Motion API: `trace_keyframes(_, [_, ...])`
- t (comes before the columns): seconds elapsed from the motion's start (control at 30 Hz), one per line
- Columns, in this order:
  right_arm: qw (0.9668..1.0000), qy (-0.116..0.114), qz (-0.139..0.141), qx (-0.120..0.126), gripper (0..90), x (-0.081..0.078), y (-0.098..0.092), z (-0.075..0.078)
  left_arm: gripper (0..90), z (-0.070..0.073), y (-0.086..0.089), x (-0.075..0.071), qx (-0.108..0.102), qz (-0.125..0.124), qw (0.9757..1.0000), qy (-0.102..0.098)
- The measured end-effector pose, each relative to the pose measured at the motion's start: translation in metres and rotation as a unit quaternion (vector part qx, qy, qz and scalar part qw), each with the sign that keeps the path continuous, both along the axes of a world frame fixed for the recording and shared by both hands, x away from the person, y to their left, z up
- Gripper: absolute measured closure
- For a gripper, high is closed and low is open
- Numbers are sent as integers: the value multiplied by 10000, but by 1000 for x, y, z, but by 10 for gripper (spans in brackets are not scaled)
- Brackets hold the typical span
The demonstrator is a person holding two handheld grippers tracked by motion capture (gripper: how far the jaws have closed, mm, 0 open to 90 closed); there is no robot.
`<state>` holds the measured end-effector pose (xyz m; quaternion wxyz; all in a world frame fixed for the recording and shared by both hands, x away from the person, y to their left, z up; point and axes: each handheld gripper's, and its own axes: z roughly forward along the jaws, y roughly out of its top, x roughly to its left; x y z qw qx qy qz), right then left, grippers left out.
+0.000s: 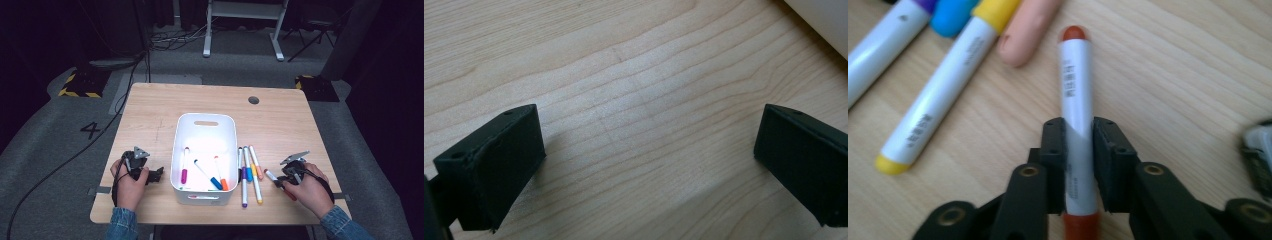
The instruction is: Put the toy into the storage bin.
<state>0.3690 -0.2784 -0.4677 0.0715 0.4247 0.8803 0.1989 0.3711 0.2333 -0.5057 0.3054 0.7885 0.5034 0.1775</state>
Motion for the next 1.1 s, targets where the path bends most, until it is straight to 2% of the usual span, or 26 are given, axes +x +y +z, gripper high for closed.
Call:
trace_keyframes(0.13, [9998, 49, -212, -1, 769, 2, -4, 1, 0, 0, 0, 0, 0, 1, 10000, -1])
trace_keyframes(0.33, [9998, 85, -206, 19, 770, 4, -6, 1, 0, 0, 0, 0, 0, 1, 10000, 0])
trace_keyframes(0.5, [9995, 223, -183, 130, 770, 6, -7, 4, 0, 0, 0, 0, 1, 1, 10000, 0])
trace_keyframes(0.77, [9989, 170, -97, 431, 770, 6, -8, 23, 0, 0, 0, 0, -1, 2, 10000, -2])
trace_keyframes(1.1, [9970, -21, 44, 773, 770, 4, -3, 53, 0, 0, 0, 0, -1, 2, 10000, -2])
